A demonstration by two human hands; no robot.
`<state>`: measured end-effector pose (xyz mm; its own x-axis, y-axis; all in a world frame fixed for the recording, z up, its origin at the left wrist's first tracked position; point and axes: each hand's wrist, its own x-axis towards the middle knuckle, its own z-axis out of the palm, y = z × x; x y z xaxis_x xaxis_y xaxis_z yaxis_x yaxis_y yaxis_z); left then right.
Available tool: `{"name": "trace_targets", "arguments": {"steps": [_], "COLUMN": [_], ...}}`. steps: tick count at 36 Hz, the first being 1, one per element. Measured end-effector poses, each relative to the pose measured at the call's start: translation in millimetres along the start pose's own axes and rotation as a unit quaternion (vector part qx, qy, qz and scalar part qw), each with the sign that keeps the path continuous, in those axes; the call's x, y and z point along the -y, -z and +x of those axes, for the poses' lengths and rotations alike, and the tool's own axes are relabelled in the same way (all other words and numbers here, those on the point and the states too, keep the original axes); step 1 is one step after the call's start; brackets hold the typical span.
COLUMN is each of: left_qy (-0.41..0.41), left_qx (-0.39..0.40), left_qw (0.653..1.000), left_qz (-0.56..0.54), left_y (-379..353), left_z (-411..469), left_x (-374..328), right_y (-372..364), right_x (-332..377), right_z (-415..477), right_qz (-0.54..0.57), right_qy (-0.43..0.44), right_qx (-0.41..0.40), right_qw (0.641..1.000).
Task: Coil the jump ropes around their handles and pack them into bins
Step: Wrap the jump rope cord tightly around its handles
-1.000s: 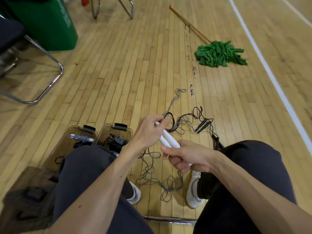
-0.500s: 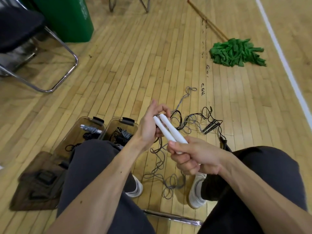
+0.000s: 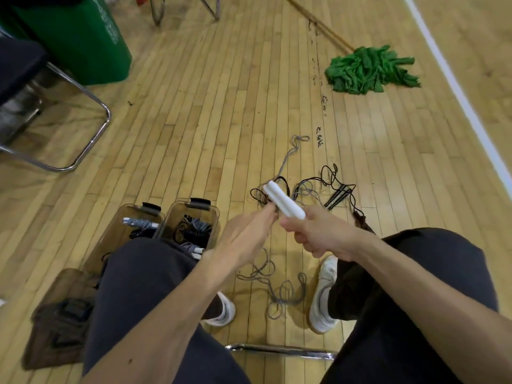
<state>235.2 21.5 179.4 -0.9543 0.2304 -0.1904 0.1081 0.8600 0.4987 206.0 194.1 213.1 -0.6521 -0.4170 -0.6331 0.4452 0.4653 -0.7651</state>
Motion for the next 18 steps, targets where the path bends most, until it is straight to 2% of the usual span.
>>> {"name": "trace_targets", "arguments": {"steps": [4, 9, 18], "left_qy": [-0.044, -0.095, -0.163], "left_qx": [0.030, 0.064, 0.133], "left_qw": [0.980, 0.945, 0.925], "left_qz": [0.194, 0.306, 0.316], "left_y": [2.9, 5.6, 29.9], "left_z": [0.2, -3.6, 4.9], "left_x": [-1.4, -5.7, -16.3], "right_y": [-2.8, -5.1, -12.5], "right_x": [-5.3, -16.2, -21.1], "right_z": [4.8, 16.5, 26.3], "right_qz": [-0.076, -0.189, -0.297], "right_qy": [-0.011, -0.036, -0.052], "right_qx": [-0.015, 0.003, 0.065], "right_qw": [0.997, 0.981, 0.951]}}
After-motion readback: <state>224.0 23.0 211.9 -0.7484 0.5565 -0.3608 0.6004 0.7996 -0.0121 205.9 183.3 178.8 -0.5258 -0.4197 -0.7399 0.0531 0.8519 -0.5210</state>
